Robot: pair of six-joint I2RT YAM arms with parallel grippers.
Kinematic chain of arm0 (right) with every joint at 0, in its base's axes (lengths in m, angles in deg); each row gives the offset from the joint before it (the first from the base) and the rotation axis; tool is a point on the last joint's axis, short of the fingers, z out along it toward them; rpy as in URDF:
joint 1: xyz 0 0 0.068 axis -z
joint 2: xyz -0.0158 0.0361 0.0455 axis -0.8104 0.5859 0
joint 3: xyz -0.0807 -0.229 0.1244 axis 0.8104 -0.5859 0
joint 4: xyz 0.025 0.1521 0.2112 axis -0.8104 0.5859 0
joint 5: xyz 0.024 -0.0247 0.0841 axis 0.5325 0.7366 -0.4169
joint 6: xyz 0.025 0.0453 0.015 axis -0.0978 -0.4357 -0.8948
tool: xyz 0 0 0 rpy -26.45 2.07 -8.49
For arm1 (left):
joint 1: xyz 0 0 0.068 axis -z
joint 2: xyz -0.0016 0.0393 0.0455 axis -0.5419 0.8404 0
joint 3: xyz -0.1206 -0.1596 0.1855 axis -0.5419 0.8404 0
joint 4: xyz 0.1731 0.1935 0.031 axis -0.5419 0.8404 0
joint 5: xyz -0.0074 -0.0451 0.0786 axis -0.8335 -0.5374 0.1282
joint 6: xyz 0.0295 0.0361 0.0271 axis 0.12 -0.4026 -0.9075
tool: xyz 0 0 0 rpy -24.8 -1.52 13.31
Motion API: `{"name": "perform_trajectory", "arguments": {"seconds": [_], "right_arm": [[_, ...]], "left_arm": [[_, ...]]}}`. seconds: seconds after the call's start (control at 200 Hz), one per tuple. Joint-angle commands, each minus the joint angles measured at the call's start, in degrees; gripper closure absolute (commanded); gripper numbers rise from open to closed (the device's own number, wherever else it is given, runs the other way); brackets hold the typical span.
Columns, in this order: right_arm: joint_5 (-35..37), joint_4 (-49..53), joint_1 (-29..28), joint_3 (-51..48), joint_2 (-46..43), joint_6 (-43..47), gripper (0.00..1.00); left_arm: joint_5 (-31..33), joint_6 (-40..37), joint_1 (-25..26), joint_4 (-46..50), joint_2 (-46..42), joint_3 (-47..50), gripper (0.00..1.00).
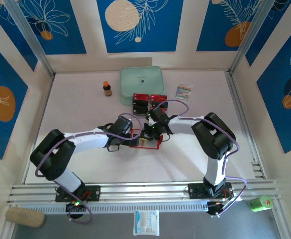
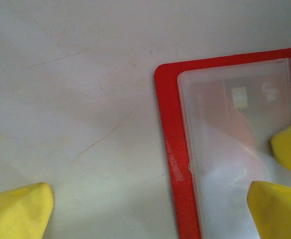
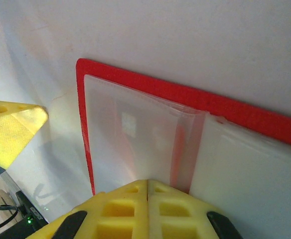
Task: Put the credit cards into the card holder
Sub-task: Flip over the card slot on the card holder, then pick up the credit card from the storage box.
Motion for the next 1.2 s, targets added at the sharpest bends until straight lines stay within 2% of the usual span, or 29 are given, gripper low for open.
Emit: {"name": "perform_trajectory", "arguments": {"seconds": [0.0,0.175,0.275,0.425,0.57,0.665,0.86,1.195], "right_arm": [[-0.72,2.56,-0.13,1.27,-1.97,1.35,1.0],[0.93,7.64,3.6,3.21,-7.8,4.92,1.0],[2.21,11.87,6.78,5.58,-10.06,8.14,0.95],[5.08,18.98,10.95,11.05,-10.93,14.47,0.83],[9.23,25.71,13.15,17.92,-9.82,22.03,0.63],[11.26,29.56,13.52,22.83,-7.81,27.03,0.55],[15.15,36.81,12.37,32.64,-1.51,36.56,0.53],[29.92,43.19,7.76,43.08,8.26,47.62,0.59]], "left_arm": [[2.26,-0.87,-0.46,0.67,1.03,0.1,0.0],[2.53,-0.09,-0.49,0.53,0.8,1.73,0.0],[2.58,0.18,-0.49,0.2,0.73,2.46,0.0],[2.7,0.27,-0.48,0.13,0.48,2.96,0.0],[2.88,0.19,-0.49,0.06,0.31,3.38,0.0],[2.83,0.18,-0.57,-0.02,0.38,3.44,0.0],[2.71,0.2,-0.47,-0.2,0.37,3.35,0.0],[2.27,0.44,-0.52,-0.29,0.43,3.27,0.0]]}}
